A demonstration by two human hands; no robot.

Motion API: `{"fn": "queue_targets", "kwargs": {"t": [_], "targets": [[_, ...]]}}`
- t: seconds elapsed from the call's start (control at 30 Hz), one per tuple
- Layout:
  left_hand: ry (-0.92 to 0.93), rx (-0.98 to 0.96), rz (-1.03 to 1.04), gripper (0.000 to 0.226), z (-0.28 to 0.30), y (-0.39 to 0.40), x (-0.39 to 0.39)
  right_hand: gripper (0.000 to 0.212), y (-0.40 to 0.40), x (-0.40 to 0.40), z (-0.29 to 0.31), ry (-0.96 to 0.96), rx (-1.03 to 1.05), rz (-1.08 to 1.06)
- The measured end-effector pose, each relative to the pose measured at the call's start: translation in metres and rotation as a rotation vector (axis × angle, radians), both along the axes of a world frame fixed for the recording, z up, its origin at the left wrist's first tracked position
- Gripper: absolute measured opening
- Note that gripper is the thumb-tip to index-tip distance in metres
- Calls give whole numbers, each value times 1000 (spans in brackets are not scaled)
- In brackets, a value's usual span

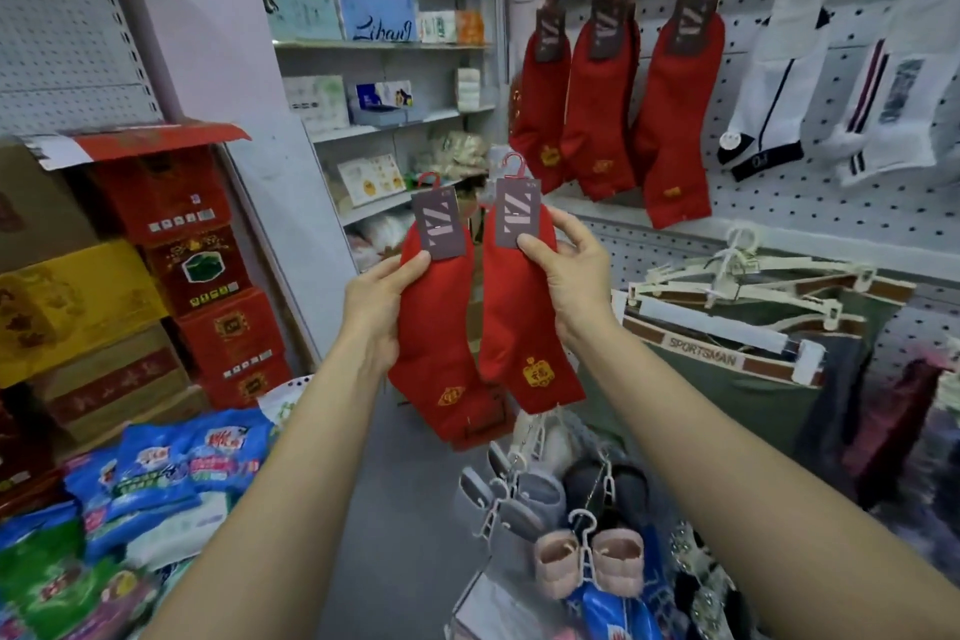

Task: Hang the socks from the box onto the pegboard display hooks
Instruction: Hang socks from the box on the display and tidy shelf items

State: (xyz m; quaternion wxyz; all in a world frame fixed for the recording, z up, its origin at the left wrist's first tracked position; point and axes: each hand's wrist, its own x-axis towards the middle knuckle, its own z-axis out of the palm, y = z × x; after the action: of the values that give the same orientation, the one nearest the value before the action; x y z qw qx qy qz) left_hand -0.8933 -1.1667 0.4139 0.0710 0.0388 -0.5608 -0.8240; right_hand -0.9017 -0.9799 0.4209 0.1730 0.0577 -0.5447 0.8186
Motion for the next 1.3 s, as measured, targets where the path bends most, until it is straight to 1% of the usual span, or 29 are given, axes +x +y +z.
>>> {"fn": "queue_targets", "kwargs": {"t": [0.07,0.27,0.4,0.57,0.73,0.87,1.0,1.17,1.3], "targets": [[-3,8,-4,25,6,-6,-26,49,-5,-28,6,18,-3,-19],[56,20,-37,29,30,-16,-96,51,-14,-99,42,157,54,-105],[90,10,-90,29,38,-17,-137,54,-16,-148,71,209,62,-230],[116,46,-192,31,46,-23,-195,54,-13,-210,116,282,57,-383],[143,43,-330,24,53,-25,-248,53,-4,-260,152,320,66,-588],[158,24,-428,25,65,-31,-287,53,-4,-286,173,290,135,-727],[160,26,-521,26,70,-32,-309,53,-5,-301,175,260,190,-833],[133,6,-588,26,60,-28,-320,52,-6,-302,164,275,224,-845],[148,15,-627,26,64,-13,-320,50,1,-302,171,289,269,-865]]}}
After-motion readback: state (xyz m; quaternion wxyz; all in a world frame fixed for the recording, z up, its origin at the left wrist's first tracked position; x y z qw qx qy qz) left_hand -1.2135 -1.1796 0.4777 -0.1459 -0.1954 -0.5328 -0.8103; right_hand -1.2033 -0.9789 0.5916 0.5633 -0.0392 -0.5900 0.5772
